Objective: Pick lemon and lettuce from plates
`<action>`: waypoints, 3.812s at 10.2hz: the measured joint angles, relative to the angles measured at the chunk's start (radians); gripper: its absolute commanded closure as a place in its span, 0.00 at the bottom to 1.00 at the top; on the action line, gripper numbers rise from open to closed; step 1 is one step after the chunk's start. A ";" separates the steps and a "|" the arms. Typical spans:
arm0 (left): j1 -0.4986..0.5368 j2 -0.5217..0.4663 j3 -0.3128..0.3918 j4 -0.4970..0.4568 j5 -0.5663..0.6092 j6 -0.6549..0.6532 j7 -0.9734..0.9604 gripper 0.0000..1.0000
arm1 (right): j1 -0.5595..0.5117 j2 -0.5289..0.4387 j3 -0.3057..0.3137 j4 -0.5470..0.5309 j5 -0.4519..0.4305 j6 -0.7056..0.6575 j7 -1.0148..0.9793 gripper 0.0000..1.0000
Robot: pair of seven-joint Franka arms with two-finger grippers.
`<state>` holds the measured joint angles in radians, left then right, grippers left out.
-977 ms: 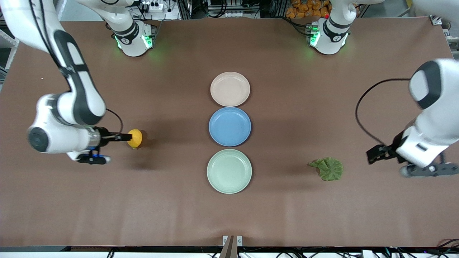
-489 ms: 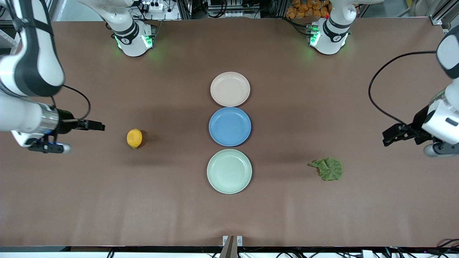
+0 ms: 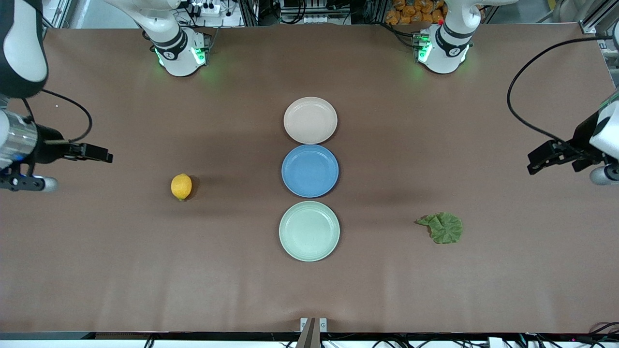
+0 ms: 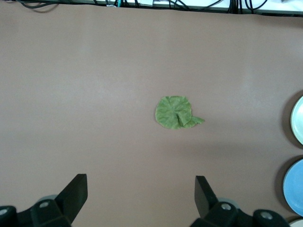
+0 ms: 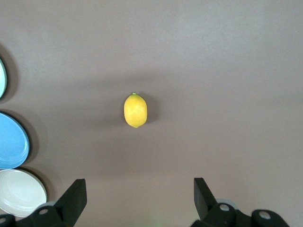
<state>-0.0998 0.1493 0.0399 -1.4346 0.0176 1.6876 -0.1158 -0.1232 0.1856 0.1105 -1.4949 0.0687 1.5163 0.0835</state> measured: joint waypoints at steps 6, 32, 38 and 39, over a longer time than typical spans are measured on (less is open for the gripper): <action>0.023 -0.061 0.001 -0.012 -0.004 -0.076 0.001 0.00 | 0.015 -0.119 -0.020 0.005 -0.007 -0.022 0.000 0.00; 0.024 -0.095 0.000 -0.034 -0.020 -0.088 0.001 0.00 | 0.189 -0.158 -0.162 0.010 -0.060 -0.008 -0.005 0.00; 0.023 -0.094 0.000 -0.037 -0.020 -0.089 0.001 0.00 | 0.188 -0.161 -0.169 -0.014 -0.060 0.017 -0.005 0.00; 0.023 -0.093 -0.001 -0.038 -0.020 -0.089 0.001 0.00 | 0.188 -0.162 -0.170 -0.014 -0.060 0.019 -0.005 0.00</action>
<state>-0.0772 0.0561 0.0388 -1.4722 -0.0021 1.5989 -0.1150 0.0652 0.0233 -0.0594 -1.5093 0.0087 1.5349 0.0784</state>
